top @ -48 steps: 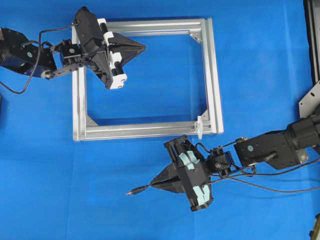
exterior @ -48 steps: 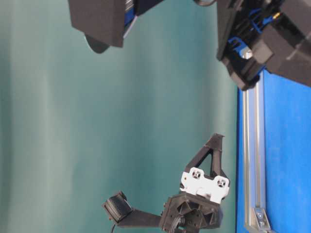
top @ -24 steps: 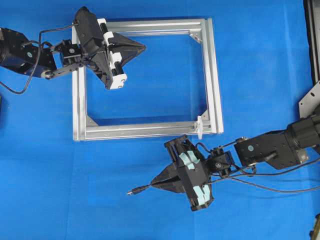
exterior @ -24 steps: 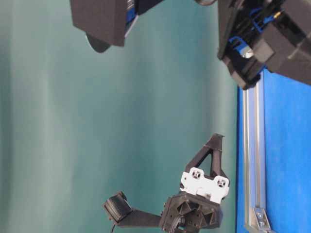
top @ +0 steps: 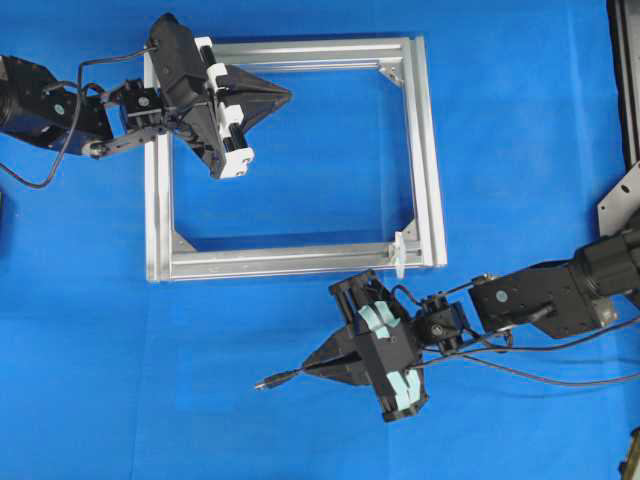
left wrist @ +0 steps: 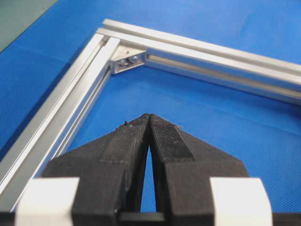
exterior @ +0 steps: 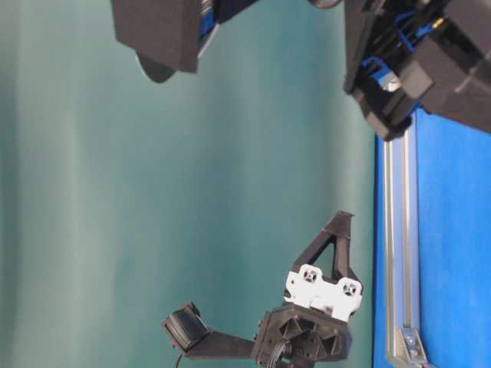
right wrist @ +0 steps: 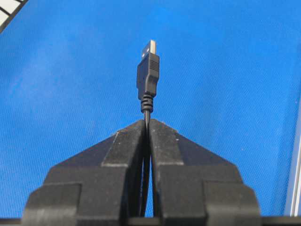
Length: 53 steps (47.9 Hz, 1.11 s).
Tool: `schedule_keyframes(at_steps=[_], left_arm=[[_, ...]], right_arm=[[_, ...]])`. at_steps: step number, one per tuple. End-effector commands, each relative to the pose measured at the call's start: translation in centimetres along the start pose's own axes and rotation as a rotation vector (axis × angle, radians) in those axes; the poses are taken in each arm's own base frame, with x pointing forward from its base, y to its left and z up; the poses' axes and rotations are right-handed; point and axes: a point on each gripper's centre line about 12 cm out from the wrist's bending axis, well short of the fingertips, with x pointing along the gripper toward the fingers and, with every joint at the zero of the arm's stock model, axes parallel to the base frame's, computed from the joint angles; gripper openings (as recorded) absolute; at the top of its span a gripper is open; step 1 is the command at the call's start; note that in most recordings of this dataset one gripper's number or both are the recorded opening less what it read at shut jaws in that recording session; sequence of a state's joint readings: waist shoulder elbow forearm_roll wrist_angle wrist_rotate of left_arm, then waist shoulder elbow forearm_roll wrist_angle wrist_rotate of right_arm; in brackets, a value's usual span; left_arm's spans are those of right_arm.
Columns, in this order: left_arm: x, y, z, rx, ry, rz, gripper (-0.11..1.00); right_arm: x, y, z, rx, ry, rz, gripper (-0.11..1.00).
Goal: Insert the wire through the string loop located on the right side.
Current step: 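Lift the USB plug with the right gripper and swing it rightward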
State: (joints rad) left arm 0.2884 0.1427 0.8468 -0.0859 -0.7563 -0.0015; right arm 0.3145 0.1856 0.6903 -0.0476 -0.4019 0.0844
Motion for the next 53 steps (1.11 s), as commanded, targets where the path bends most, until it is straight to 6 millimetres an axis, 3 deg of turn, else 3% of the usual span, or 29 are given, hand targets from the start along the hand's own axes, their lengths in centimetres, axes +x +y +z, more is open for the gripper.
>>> schedule_keyframes(at_steps=[1, 11, 37, 53], left_arm=[[-0.1, 0.0, 1.5, 0.000, -0.044, -0.003, -0.02], [-0.1, 0.0, 1.5, -0.001, -0.044, -0.002, -0.02], [-0.1, 0.0, 1.6, 0.001, -0.052, -0.002, -0.02], [-0.1, 0.0, 1.6, 0.001, -0.051, -0.002, -0.02]], right_arm=[[-1.0, 0.1, 1.6, 0.002, -0.048, 0.002, -0.03], [-3.5, 0.2, 0.9, 0.002, -0.046, 0.005, -0.03], [-12.2, 0.3, -4.0, 0.009, 0.005, 0.007, -0.03], [-15.4, 0.3, -6.1, 0.012, 0.063, 0.002, -0.03]])
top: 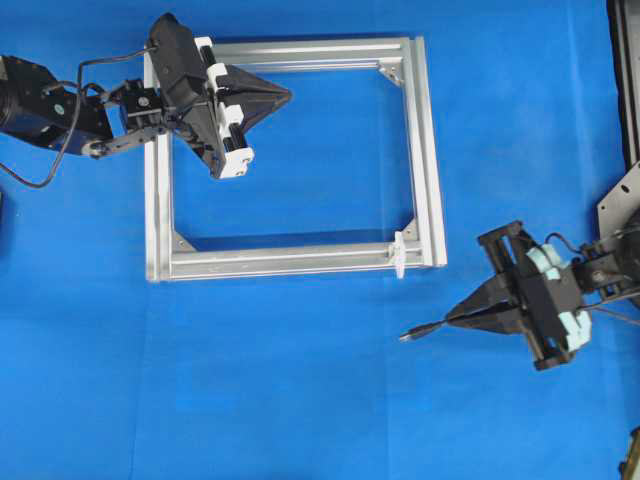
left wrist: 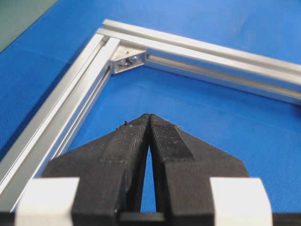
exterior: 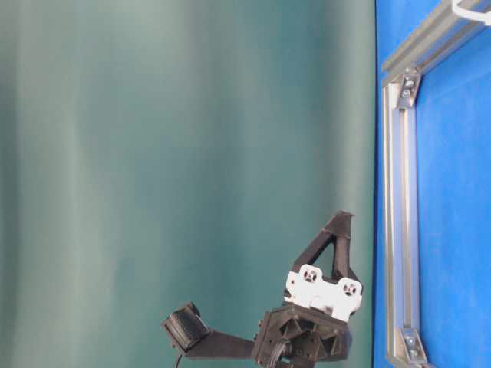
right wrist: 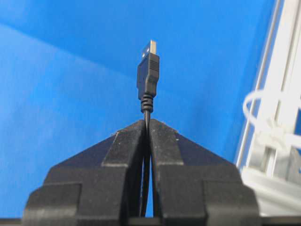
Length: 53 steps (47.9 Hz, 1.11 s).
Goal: Insert the wire through the string loop located on the right side.
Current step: 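Lift the USB plug with the right gripper and swing it rightward, then move the right gripper left, aligning the plug with the white zip-tie loop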
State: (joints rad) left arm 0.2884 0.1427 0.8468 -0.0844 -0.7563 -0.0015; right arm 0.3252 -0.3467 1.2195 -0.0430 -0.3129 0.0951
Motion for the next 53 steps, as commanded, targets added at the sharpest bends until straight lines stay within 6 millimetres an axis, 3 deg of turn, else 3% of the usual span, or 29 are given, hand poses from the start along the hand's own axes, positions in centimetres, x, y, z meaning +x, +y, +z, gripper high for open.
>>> schedule_keyframes(at_steps=[1, 21, 53], left_arm=[[-0.1, 0.0, 1.6, 0.000, -0.051, -0.001, -0.02], [0.0, 0.0, 1.7, 0.001, -0.058, -0.002, -0.02], [0.0, 0.0, 1.8, 0.001, -0.063, -0.002, -0.02]], right_arm=[[-0.5, 0.1, 0.4, 0.004, -0.021, 0.002, -0.03], [-0.7, -0.4, 0.0, 0.008, -0.013, -0.014, -0.03], [-2.5, -5.2, -0.7, 0.109, -0.043, -0.195, -0.03]])
